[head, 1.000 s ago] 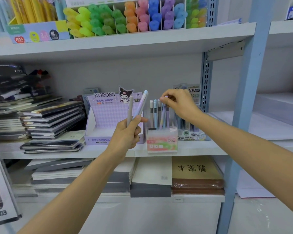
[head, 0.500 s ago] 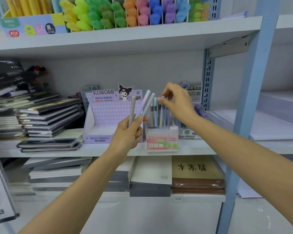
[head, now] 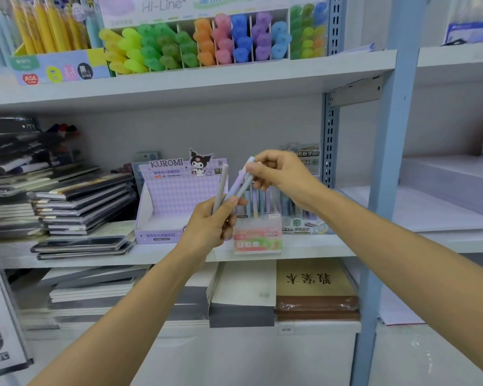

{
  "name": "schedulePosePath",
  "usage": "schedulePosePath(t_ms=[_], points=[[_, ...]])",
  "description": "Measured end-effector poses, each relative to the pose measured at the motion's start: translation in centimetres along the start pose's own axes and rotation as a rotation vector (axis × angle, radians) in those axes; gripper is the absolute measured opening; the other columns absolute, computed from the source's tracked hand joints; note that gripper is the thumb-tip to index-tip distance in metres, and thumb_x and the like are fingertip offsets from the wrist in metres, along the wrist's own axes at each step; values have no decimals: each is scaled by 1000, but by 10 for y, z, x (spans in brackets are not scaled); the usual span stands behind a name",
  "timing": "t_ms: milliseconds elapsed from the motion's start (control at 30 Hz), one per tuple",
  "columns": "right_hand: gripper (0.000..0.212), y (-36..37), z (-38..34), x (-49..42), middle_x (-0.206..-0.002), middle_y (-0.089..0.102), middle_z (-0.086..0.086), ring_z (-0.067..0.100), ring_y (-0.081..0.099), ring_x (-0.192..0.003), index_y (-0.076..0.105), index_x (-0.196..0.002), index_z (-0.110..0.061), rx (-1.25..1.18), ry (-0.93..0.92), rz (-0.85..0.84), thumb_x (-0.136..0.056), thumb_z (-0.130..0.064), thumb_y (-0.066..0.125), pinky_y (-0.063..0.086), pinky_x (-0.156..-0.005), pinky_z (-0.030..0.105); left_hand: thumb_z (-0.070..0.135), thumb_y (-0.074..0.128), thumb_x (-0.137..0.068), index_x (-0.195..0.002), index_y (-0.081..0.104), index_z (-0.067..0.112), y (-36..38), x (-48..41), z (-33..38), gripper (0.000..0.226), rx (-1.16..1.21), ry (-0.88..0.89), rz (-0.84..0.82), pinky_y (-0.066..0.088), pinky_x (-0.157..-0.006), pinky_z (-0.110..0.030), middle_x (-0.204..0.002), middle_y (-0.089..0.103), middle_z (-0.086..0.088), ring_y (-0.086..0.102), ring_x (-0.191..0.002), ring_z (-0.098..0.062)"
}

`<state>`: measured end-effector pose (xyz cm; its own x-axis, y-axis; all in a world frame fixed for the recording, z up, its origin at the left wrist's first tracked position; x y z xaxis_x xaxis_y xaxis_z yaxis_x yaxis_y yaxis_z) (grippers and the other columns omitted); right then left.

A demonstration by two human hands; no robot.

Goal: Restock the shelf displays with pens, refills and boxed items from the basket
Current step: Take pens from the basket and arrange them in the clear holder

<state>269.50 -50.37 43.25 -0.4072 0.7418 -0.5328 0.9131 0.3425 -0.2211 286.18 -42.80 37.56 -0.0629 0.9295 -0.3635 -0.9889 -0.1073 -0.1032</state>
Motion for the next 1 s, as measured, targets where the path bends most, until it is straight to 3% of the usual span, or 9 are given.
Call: schedulePosePath(t_ms=[167, 333, 467, 567, 700, 767, 867, 1000], points=[[5, -10, -7, 11, -77, 69, 13, 16, 66, -62, 66, -92, -1, -208, -2, 104, -89, -5, 64, 58, -63, 22, 32, 50, -100, -104, 68, 12, 0, 4, 10, 27, 33, -26, 84, 29, -36, -14, -74, 62, 0, 46, -47, -7], [10, -23, -12, 21, -77, 70, 12, 15, 68, -67, 65, -94, 2, -400, 15, 187, -87, -4, 65, 58, -66, 19, 30, 56, -97, -99, 69, 14, -8, 7, 20, 21, 215, -50, 182, 20, -34, -17, -55, 31, 8, 22, -43, -7], [16, -15, -8, 33, -83, 72, 11, 20, 70, -77, 65, -95, 1, -342, 112, -2, -80, -2, 70, 57, -69, 20, 24, 69, -89, -100, 67, 10, -4, 9, 29, 18, 316, 0, 284, 21, -33, -18, -49, 26, 9, 20, -38, -7], [24, -2, -6, 42, -87, 72, 14, 25, 71, -79, 65, -99, -2, -252, 134, -184, -77, -1, 74, 58, -71, 25, 20, 71, -88, -89, 65, 15, 1, 11, 34, 8, 343, 52, 348, 21, -33, -18, -47, 26, 10, 19, -37, -7], [26, 11, -8, 48, -88, 71, 20, 28, 72, -79, 61, -101, 1, -201, 122, -274, -79, -1, 75, 58, -71, 28, 19, 72, -87, -85, 64, 17, 5, 15, 36, 8, 360, 70, 367, 20, -33, -18, -47, 26, 8, 19, -36, -7], [23, 14, -11, 49, -90, 71, 21, 28, 71, -81, 61, -98, -1, -128, 118, -324, -82, -10, 74, 58, -74, 30, 21, 73, -86, -82, 64, 17, 6, 16, 36, 11, 333, 56, 344, 20, -33, -18, -48, 25, 8, 19, -37, -7], [26, 19, -20, 46, -94, 72, 12, 21, 70, -84, 65, -103, -7, -38, 53, -207, -90, -29, 65, 58, -73, 30, 21, 74, -85, -80, 65, 16, 6, 16, 35, 12, 248, 45, 305, 21, -33, -17, -44, 26, 11, 19, -36, -7], [25, 19, -34, 32, -97, 70, 2, 7, 67, -83, 62, -119, -10, -18, -37, 13, -96, -18, 59, 58, -70, 25, 19, 74, -85, -80, 66, 12, 11, 13, 34, 11, 137, 54, 237, 25, -34, -17, -42, 30, 12, 23, -36, -7]])
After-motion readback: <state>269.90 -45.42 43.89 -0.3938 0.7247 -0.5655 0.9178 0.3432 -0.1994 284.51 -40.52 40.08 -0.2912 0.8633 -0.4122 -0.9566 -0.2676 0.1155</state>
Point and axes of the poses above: each hand's wrist, its own x-axis away from the middle knuckle, its own y-axis out of the palm, z = x × y, the point moved 1 cm from there along -x, towards the middle knuckle
